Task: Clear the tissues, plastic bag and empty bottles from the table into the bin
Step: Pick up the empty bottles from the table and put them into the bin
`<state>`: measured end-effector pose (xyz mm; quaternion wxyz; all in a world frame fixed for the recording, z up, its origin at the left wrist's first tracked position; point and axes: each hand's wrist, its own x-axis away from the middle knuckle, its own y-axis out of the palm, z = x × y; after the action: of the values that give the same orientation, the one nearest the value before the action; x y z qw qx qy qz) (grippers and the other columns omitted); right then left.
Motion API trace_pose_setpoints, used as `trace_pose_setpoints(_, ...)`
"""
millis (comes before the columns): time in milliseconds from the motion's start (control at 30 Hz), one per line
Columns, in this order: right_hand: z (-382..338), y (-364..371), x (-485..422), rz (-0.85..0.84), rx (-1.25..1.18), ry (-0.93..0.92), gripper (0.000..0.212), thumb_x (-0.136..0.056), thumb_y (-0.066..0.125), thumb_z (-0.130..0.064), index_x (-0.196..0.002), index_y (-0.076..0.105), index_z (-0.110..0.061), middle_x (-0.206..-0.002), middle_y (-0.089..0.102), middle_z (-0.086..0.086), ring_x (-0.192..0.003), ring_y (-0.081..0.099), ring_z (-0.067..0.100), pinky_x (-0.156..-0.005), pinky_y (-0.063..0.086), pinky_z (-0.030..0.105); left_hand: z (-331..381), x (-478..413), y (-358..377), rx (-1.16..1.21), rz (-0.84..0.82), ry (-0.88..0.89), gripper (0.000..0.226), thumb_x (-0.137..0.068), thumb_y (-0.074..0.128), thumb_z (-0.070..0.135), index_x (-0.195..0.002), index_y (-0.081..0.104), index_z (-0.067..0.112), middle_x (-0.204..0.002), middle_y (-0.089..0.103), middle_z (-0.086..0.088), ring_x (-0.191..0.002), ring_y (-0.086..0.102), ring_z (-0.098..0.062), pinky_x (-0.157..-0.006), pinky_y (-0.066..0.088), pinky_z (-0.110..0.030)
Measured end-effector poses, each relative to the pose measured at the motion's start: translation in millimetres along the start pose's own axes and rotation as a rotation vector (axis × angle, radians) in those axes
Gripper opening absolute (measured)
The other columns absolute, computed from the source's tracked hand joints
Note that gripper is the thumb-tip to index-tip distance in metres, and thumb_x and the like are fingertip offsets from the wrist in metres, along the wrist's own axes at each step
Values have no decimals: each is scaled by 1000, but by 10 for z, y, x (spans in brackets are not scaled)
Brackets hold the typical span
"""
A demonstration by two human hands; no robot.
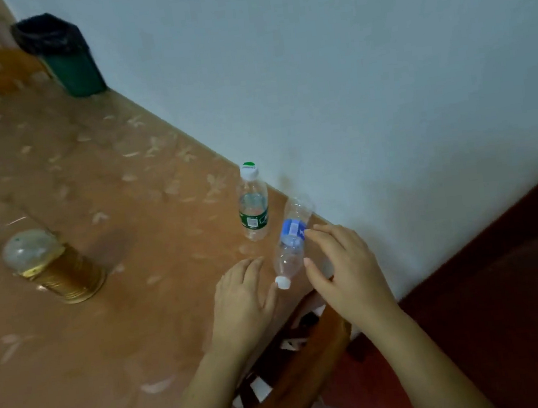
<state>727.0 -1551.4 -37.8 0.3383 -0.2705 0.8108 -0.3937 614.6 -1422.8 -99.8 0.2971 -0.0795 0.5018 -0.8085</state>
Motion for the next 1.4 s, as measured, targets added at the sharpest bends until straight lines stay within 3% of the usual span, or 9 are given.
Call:
trace_pose_setpoints(200,357,242,-605,-126,-73,-57,44,-82,45,-34,-120,54,-12,-116,59,6,-108,51,21,-91,38,30,-45,-317,470,111,-60,-188,57,-81,53,41,-130,47,11,-128,54,-7,-118,48,-24,-96,38,-35)
trace_pose_setpoints(400,541,599,-1081,-188,-209,-97,52,-83,60,-28,-130,45,-13,-125,53,8,-115,47,22,-93,45,40,-54,-514,790,239,-107,-354,56,-83,61,35,-133,41,19,-125,48,3,-118,41,-12,-90,29,-16)
trace_pose_setpoints(500,568,723,-1230,-213,-286,-71,61,-82,63,-32,-135,37,-16,-128,49,5,-118,42,17,-96,42,39,-49,-550,888,273,-158,-411,59,-81,63,38,-132,41,20,-117,50,2,-110,46,-12,-87,37,-19)
trace_pose_setpoints(667,546,889,-1413,-241,-413,-37,73,-78,67,-36,-139,30,-17,-136,43,3,-123,37,13,-94,32,25,-31,-584,1020,314,-193,-479,58,-78,67,41,-125,44,18,-111,50,1,-103,47,-13,-86,42,-25)
trace_pose_setpoints(800,514,1017,-1478,-272,-548,29,82,-74,72,-35,-140,27,-15,-141,39,7,-129,35,17,-101,33,32,-12,-602,1086,332,-129,-545,62,-73,72,38,-124,44,17,-114,51,0,-105,49,-15,-88,45,-31)
trace_pose_setpoints(967,489,1103,-1535,-320,-611,51,85,-72,74,-36,-140,26,-18,-142,37,0,-119,27,-2,-94,26,16,57,-646,1154,347,-119,-609,73,-73,73,37,-133,35,20,-123,46,4,-111,47,-12,-88,39,-21)
trace_pose_setpoints(1067,486,1161,-1568,-330,-650,87,87,-70,75,-37,-140,26,-21,-142,36,-1,-119,28,-1,-94,29,22,67,-654,1189,357,-103,-635,74,-74,73,36,-134,34,19,-126,46,2,-113,46,-11,-86,37,-18)
trace_pose_setpoints(1267,482,1238,-1620,-331,-675,91,79,-71,75,-38,-136,33,-22,-136,42,-2,-122,35,6,-95,37,27,65,-670,1239,382,-85,-651,76,-72,74,37,-134,34,18,-125,46,1,-111,48,-14,-90,44,-27)
trace_pose_setpoints(1400,504,1271,-1634,-320,-678,99,63,-74,73,-31,-128,40,-23,-124,50,-4,-111,43,6,-84,40,21,62,-678,1255,412,-74,-666,74,-72,74,36,-132,35,18,-123,47,1,-110,50,-15,-91,46,-32)
